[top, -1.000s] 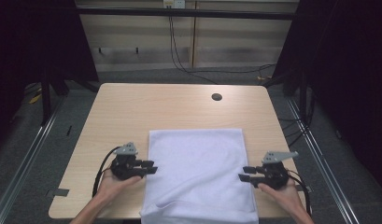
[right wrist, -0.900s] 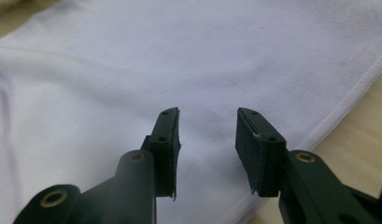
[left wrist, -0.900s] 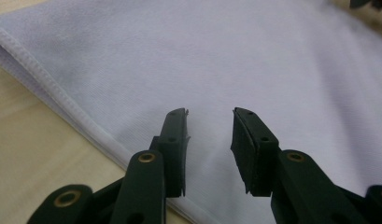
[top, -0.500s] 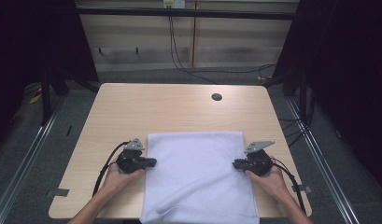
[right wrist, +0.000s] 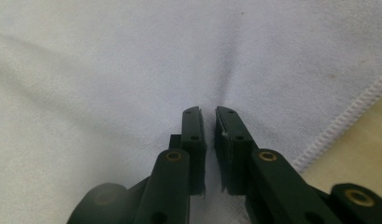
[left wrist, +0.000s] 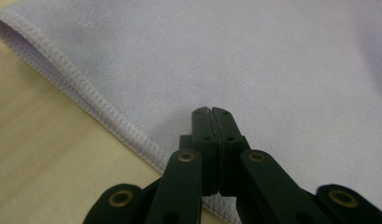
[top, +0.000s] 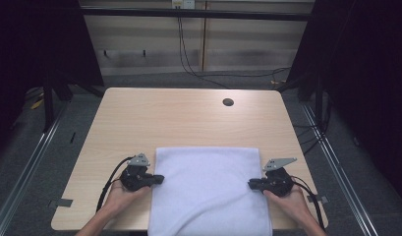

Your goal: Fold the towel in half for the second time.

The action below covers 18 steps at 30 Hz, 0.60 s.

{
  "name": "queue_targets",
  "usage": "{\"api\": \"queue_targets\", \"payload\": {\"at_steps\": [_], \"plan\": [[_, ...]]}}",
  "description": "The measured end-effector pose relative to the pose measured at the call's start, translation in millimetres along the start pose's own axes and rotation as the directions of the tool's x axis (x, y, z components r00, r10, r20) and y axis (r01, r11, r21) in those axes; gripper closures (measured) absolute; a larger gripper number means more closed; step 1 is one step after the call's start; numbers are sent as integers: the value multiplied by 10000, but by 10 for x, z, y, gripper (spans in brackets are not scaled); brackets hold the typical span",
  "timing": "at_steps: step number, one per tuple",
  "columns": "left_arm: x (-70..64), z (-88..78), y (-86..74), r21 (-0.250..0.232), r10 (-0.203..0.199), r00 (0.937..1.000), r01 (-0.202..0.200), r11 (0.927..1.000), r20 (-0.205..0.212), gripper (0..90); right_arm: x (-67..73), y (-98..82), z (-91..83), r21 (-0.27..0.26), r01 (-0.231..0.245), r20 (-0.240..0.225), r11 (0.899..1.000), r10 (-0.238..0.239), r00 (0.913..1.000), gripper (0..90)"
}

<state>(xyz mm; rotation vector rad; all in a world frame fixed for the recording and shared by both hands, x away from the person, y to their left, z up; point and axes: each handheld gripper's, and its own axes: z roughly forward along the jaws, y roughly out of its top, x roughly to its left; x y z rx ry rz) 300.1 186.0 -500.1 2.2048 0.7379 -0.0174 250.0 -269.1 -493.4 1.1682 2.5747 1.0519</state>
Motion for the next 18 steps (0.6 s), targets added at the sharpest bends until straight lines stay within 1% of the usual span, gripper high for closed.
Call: {"api": "queue_targets", "payload": {"at_steps": [1,2,3,4,5,6,7,8,9,10,11,12,13,14,15,16,17,18], "plan": [[-34,-22,-24,62,-103,9999,103,9999,-22,892,47,-17,-10,59,76,-141,10000,-75,9999,817],[-66,-40,-44,141,-69,9999,68,9999,97,891,85,-35,-20,99,70,-340,9999,-66,9994,814],[-90,-56,-60,197,0,10000,-1,9998,94,888,122,-51,-34,179,138,-494,9997,-129,9987,813],[-111,-75,-81,251,-56,9997,50,9997,223,885,147,-64,-46,257,169,-557,9995,-155,9983,811],[-122,-95,-95,379,-128,9991,112,9992,414,874,175,-78,-57,296,142,-680,9995,-122,9976,806],[-135,-109,-106,429,-172,9978,145,9990,646,851,196,-86,-72,396,213,-689,9990,-186,9975,795],[-143,-122,-111,471,-50,9974,15,9989,724,817,209,-91,-82,434,147,-643,9990,-119,9979,765],[-136,-131,-103,500,-25,9968,-15,9987,797,783,195,-91,-72,253,118,-733,9996,-99,9973,728],[-116,-140,-79,392,0,9980,-25,9992,632,755,179,-80,-65,39,169,-595,9998,-166,9981,700],[-76,-165,-42,165,35,9987,-44,9999,513,731,150,-54,-70,-197,196,-285,9996,-202,9994,676],[-22,-194,2,-262,-15,9991,27,9997,425,728,103,-16,-83,-444,67,-31,9990,-68,10000,664],[65,-239,70,-679,-142,9998,150,9976,121,722,38,29,-104,-686,-11,145,9976,21,9999,665],[120,-262,109,-898,-205,9998,207,9957,28,714,-59,88,-124,-921,-44,406,9957,82,9991,659],[216,-283,172,-1147,-175,9996,148,9933,-223,707,-120,121,-131,-1062,-127,572,9943,189,9982,646],[270,-284,207,-1228,-220,9986,160,9923,-472,701,-226,175,-132,-1248,-327,648,9916,410,9971,639],[346,-279,254,-1250,-329,9974,247,9919,-642,692,-283,206,-127,-1339,-387,720,9902,486,9962,631],[450,-255,298,-1401,-494,9970,406,9893,-599,681,-353,245,-118,-1400,-431,901,9892,561,9944,617],[500,-226,323,-1397,-596,9958,495,9889,-688,671,-454,302,-94,-1510,-601,924,9867,746,9929,604]]}}
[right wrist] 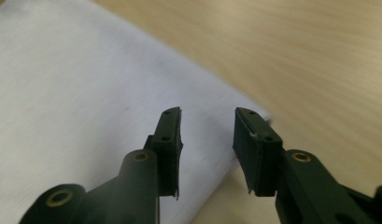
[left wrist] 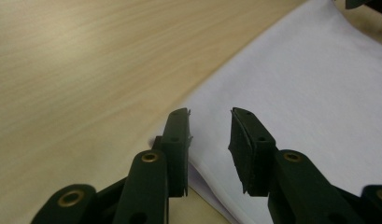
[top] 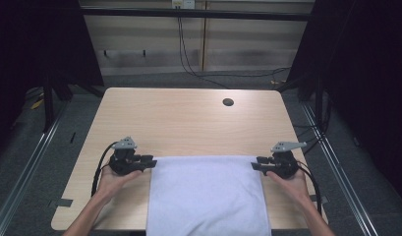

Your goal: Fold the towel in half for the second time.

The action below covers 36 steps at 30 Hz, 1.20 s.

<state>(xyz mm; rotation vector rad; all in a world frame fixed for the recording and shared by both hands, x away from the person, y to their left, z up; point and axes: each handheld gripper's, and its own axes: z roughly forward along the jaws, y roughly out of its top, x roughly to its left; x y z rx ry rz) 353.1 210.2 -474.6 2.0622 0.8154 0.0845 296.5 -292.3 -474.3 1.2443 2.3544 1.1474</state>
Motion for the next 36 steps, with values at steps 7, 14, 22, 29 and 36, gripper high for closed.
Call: {"api": "queue_targets", "payload": {"at_steps": [7,14,22,29,36], "plan": [[38,169,-34,650,11,9995,9,9979,-308,564,-235,146,148,-154,-271,72,9995,272,9996,570],[67,228,-116,1018,36,9999,-25,9948,-105,628,-285,52,209,147,-539,-649,9984,548,9964,571],[76,208,-135,791,-375,9987,347,9963,350,869,-245,42,313,779,-349,-687,9963,403,9968,852],[136,30,30,-326,-480,9980,494,9982,400,870,-294,181,74,-404,-590,-722,9974,559,9958,863],[182,-111,281,-1202,-298,9995,301,9923,42,870,-298,452,-91,-1339,-391,-631,9902,308,9975,865]]}}
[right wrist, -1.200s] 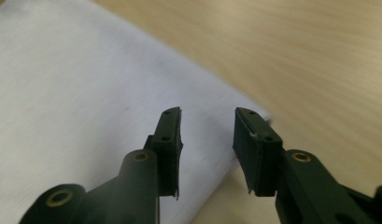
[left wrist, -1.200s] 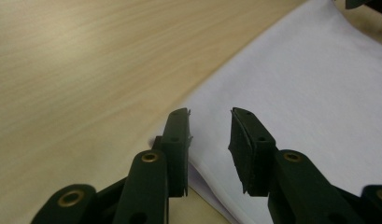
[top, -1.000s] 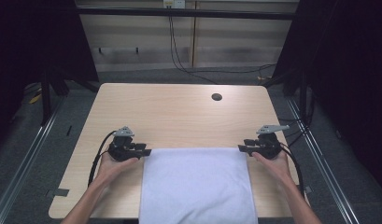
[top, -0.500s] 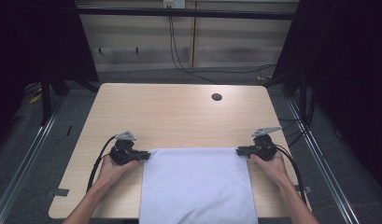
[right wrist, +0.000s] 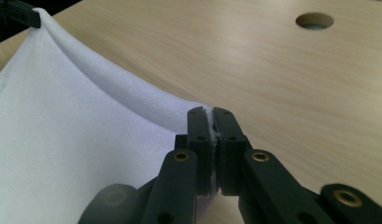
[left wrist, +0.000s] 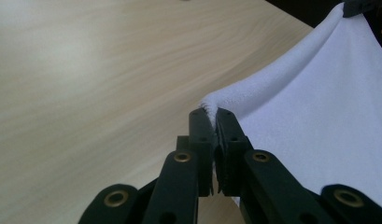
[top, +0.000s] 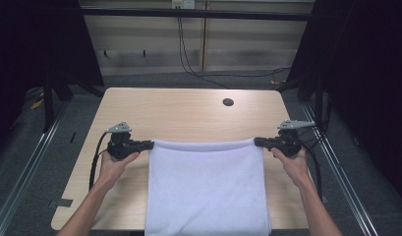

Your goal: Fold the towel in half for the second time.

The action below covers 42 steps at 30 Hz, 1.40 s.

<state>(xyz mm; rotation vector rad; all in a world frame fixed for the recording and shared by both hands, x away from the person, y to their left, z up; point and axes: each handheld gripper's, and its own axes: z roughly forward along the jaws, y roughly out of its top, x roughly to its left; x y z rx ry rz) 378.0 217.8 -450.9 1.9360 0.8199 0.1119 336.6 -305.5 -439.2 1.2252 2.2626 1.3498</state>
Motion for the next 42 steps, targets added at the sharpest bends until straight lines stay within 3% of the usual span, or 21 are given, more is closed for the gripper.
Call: {"api": "queue_targets", "payload": {"at_steps": [5,7,15,24,28,33,37,39,42], "plan": [[-7,-88,190,-538,126,9996,-139,9985,-242,870,-36,200,-56,-546,-37,104,9985,43,9999,865],[-4,-101,264,-561,301,9988,-323,9979,-382,870,-45,268,-66,-559,27,188,9984,-17,9998,866],[55,-60,572,-971,371,9965,-444,9943,-754,871,-149,508,-98,-839,59,470,9965,-20,9989,867],[180,71,704,-1354,183,9965,-293,9904,-820,869,-341,682,-24,-1135,-263,756,9932,350,9965,868],[173,57,747,-1332,355,9960,-462,9900,-818,869,-386,677,-9,-1288,-408,767,9908,509,9958,868],[84,-35,749,-1082,778,9931,-872,9903,-877,870,-349,689,-42,-1462,-300,742,9888,412,9964,869],[59,-124,614,-1579,327,9993,-352,9868,-189,870,-260,652,-118,-1390,-124,674,9902,220,9975,869],[35,-130,487,-1739,169,9998,-189,9846,-129,871,-202,583,-145,-1279,-140,588,9917,217,9980,869],[38,-102,323,-1355,143,9999,-141,9907,9,871,-123,479,-188,-1137,25,453,9935,27,9990,870]]}}
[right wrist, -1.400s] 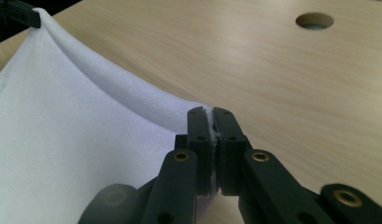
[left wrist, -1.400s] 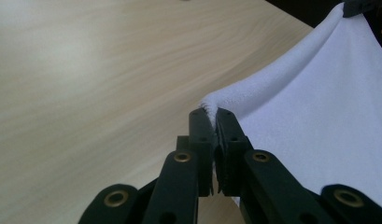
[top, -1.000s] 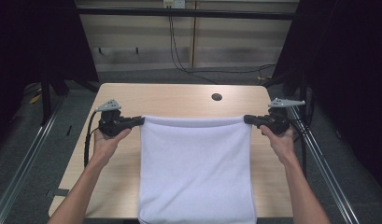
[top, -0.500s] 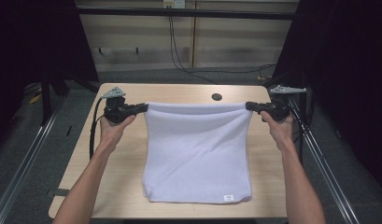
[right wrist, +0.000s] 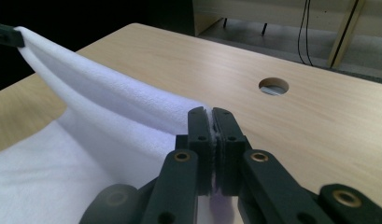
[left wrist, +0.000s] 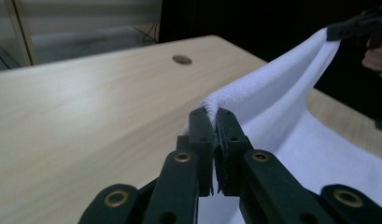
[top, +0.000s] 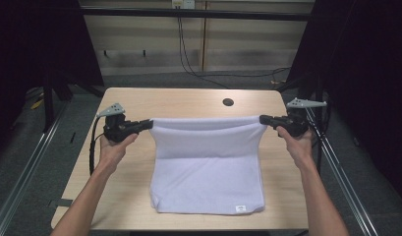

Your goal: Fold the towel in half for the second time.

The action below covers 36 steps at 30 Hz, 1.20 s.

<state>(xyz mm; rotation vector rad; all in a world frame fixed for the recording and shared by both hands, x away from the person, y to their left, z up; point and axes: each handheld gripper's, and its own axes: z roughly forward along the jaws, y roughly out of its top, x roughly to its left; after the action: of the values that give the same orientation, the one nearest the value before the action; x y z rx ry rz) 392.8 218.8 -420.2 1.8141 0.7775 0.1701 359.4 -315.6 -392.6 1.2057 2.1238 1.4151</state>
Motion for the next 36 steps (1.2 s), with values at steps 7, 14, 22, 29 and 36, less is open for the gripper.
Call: {"api": "queue_targets", "payload": {"at_steps": [7,14,22,29,36], "plan": [[-135,-126,-87,92,281,9988,-285,9996,405,870,156,-216,-181,134,131,-449,9998,-125,9989,870],[-284,-251,-65,-59,521,9972,-519,9986,530,870,242,-301,-333,-44,175,-602,9998,-177,9980,870],[-424,-402,-278,157,550,9957,-563,9983,752,869,477,-431,-527,-11,520,-904,9986,-519,9946,870],[-482,-410,-452,506,588,9957,-625,9968,722,870,625,-640,-553,713,699,-998,9950,-626,9930,869],[-613,-486,-668,834,440,9927,-535,9951,1121,868,700,-915,-597,1235,428,-1204,9914,-278,9923,869]]}}
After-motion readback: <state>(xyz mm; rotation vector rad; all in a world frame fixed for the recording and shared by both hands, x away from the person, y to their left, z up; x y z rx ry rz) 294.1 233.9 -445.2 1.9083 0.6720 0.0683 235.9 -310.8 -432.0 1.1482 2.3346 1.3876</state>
